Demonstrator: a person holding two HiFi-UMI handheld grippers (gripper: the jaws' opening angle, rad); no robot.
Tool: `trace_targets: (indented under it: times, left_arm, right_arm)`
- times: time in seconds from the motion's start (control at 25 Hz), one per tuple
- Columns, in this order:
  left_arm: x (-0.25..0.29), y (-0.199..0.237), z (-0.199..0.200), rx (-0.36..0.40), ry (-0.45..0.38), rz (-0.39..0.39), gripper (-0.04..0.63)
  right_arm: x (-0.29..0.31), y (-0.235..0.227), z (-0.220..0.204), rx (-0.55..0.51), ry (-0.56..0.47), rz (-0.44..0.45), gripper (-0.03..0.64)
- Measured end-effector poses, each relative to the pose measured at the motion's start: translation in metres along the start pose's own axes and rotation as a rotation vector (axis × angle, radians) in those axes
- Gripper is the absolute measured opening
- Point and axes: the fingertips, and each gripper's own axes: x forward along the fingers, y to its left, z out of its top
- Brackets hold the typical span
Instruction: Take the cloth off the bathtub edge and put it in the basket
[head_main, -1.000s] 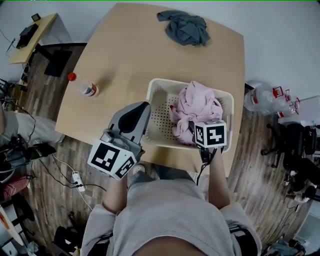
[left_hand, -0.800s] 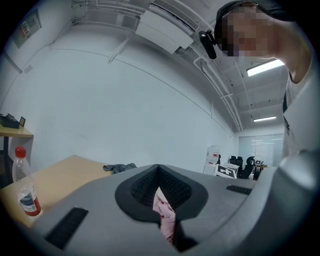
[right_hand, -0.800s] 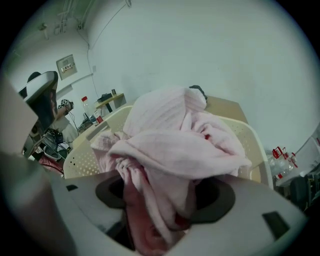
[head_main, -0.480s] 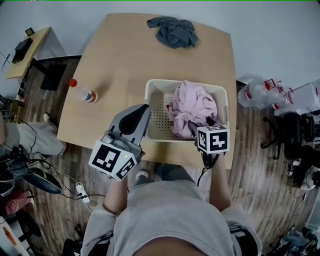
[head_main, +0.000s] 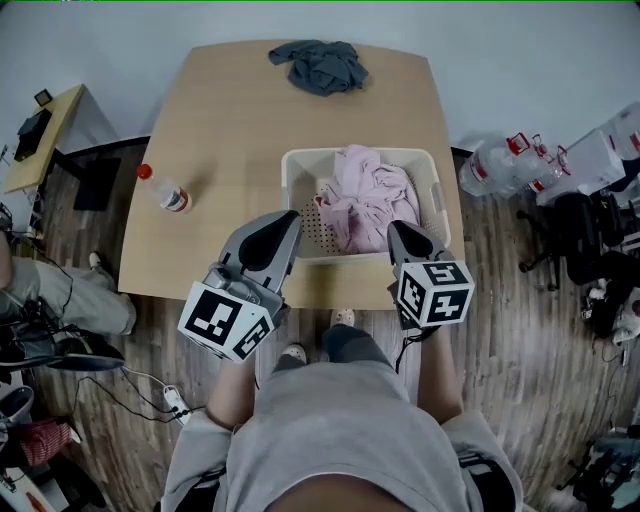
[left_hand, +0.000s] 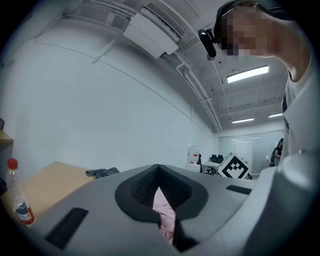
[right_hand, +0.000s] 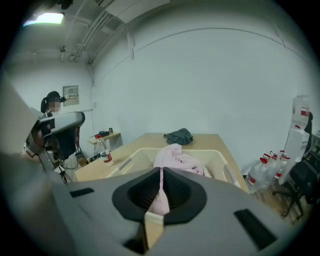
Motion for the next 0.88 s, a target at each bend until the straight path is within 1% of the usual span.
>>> trace_targets:
  times: [0.12,0.24,0.4,0.52,0.68,0.88]
  left_arm:
    - [-0.010,-0.013,0.004,0.014,-0.005,-0.030,-0.003]
    - [-0.021,-0.028,0.005,0.025,-0.004,-0.062,-0.003]
    - [-0.039,-0.048,0.003,0.036,0.008,-0.111,-0.003]
    - [-0.053,-0.062,0.002,0.043,0.012,-0.149,-0.003]
    - [-0.068,-0.076,-0.001,0.053,0.012,-0.189,-0.003]
    - [-0.084,-0.091,-0.003,0.051,0.009,-0.228,-0.003]
  right_arm:
    - [-0.023,0.013,0.004,0.003,-0.085,-0.004,0.009]
    - [-0.046,0.023,0.006,0.018,-0.157,-0.013,0.009]
    - [-0.081,0.041,0.010,0.066,-0.262,0.003,0.009]
    - [-0.107,0.053,0.013,0.085,-0.336,-0.004,0.009]
    - [-0.134,0.068,0.010,0.090,-0.400,-0.021,0.009]
    - [-0.159,0.085,0.005,0.092,-0.444,-0.047,0.009]
